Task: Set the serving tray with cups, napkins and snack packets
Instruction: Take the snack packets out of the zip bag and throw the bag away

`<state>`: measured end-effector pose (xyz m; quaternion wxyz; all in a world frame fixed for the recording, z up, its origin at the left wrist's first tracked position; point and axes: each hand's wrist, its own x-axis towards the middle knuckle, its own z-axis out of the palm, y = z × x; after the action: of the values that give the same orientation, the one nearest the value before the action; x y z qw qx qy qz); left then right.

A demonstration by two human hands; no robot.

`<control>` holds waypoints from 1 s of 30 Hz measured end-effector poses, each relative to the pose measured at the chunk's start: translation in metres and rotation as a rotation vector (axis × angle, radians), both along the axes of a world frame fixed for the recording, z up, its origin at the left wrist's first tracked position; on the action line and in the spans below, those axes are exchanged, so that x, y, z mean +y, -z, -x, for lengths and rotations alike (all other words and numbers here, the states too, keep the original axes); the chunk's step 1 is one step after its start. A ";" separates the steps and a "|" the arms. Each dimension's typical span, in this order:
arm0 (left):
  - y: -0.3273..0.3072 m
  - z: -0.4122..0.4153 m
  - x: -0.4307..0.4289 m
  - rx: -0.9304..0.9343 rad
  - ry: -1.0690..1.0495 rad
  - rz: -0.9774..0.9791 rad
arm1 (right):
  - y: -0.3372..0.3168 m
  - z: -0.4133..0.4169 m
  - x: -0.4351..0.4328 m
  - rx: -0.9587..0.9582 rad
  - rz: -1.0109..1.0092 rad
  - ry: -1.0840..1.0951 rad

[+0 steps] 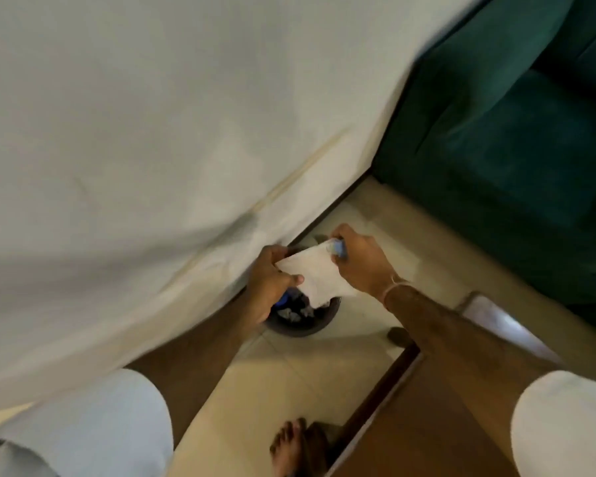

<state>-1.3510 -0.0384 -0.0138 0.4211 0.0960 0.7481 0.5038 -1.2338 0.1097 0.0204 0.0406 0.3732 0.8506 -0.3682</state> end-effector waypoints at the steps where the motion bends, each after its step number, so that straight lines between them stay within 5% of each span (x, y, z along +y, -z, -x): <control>1: 0.028 0.007 -0.001 0.014 0.028 0.024 | 0.028 0.011 -0.002 -0.040 -0.048 -0.055; 10: 0.220 0.025 -0.024 -0.005 0.218 0.290 | 0.253 0.057 -0.032 -0.279 -0.212 -0.363; 17: 0.297 0.028 -0.008 -0.106 0.219 0.330 | 0.359 0.075 -0.047 -0.356 -0.276 -0.364; 24: 0.316 0.026 -0.007 -0.083 0.242 0.360 | 0.383 0.076 -0.038 -0.364 -0.137 -0.290; 30: 0.275 0.025 -0.006 0.110 0.315 0.334 | 0.330 0.065 -0.029 -0.230 0.017 -0.193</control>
<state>-1.3758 -0.0449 -0.2887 0.4633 0.1677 0.8186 0.2952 -1.2992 0.0809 -0.3092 0.1762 0.3290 0.8691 -0.3247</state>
